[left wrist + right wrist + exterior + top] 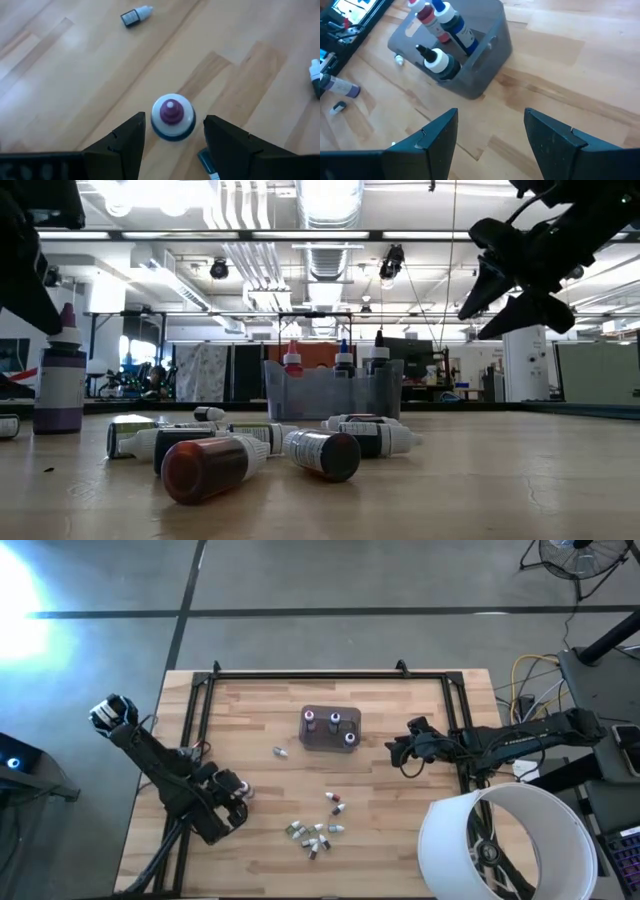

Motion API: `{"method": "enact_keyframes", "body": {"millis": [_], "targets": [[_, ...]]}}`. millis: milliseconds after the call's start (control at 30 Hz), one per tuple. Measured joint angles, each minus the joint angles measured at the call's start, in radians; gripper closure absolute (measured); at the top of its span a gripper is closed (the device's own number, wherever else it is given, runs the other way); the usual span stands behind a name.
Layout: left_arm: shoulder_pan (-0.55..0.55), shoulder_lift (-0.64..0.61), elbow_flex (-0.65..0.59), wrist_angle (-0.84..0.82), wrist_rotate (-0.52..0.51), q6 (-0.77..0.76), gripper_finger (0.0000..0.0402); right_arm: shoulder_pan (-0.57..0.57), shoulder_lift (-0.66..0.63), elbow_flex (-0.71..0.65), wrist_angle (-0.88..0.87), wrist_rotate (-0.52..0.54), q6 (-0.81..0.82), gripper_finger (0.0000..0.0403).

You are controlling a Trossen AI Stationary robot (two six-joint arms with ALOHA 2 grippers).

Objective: Pick & Place food coloring
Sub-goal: Put the large violet food coloring bottle into the black bin

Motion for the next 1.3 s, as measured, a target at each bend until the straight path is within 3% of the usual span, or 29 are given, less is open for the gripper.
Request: {"method": "enact_keyframes", "body": {"millis": [167, 667, 1067, 1300], "targets": [[0.007, 0.000, -0.007, 0.004, -0.043, 0.001, 0.0223, -0.014, 0.000, 0.000, -0.012, 0.000, 0.024, 0.0181], [0.025, -0.041, -0.059, 0.035, -0.038, -0.031, 0.0227, -0.054, 0.000, 0.000, -0.011, 0.000, 0.025, 0.0181], [0.041, -0.057, -0.088, 0.089, -0.020, 0.000, 0.0287, -0.054, 0.000, 0.000, -0.011, -0.002, 0.026, 0.0181], [0.108, -0.085, -0.036, 0.030, -0.014, 0.008, 0.0317, -0.054, 0.000, 0.000, -0.010, -0.008, 0.025, 0.0181]]}}
